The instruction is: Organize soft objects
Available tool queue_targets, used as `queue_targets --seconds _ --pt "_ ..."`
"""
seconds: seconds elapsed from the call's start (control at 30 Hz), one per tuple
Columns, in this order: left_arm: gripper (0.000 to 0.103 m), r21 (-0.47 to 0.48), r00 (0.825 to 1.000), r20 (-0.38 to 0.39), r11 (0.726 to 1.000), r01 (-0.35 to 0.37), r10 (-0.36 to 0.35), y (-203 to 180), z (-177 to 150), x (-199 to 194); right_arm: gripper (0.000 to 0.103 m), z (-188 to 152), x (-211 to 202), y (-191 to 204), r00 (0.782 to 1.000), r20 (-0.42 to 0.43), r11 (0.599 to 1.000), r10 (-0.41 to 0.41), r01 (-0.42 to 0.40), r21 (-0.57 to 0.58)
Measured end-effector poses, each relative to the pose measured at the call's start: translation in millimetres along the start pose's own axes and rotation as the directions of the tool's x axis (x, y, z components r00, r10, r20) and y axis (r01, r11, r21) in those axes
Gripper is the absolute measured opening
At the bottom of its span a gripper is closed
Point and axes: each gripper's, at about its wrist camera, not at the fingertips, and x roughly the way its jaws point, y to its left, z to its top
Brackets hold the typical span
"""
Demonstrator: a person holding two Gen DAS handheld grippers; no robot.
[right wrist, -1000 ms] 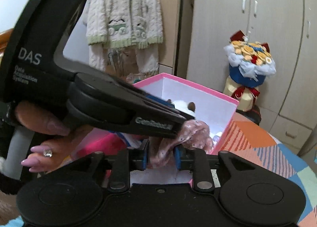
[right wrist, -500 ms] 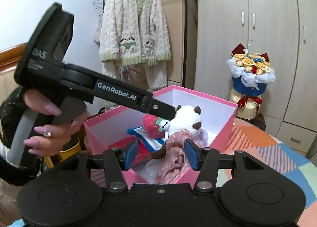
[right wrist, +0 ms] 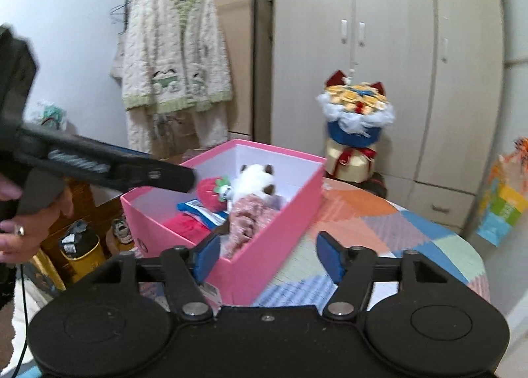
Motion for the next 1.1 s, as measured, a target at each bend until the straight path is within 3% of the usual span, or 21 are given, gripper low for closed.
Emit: queue_targets --seconds 0.13,0.23,0.43,0.7,1.1 --pt "0.103 0.021 0.991 -0.072 0.993 -0.113 0.114 -15 0 -5 0.097 -4 -20 -10 0.999 0.006 0.998 -0.054 0.054 0.039" --pt "0.103 0.018 0.992 -0.064 0.994 -0.105 0.106 -22 -4 -16 0.103 -5 -31 -16 0.998 -0.010 0.994 -0.069 0.070 0.079" --pt "0.103 0.032 0.994 0.027 0.993 -0.111 0.110 -41 -12 -48 0.103 -4 -53 -18 0.969 -0.063 0.962 -0.238 0.244 0.119" --pt "0.103 0.054 0.978 0.120 0.982 -0.180 0.173 -62 -42 -60 0.103 -22 -81 -22 0.971 -0.033 0.946 -0.239 0.240 0.218" --pt "0.103 0.017 0.981 0.091 0.985 -0.175 0.172 -58 -51 -50 0.103 -34 -97 -8 0.946 0.003 0.923 -0.324 0.315 0.222"
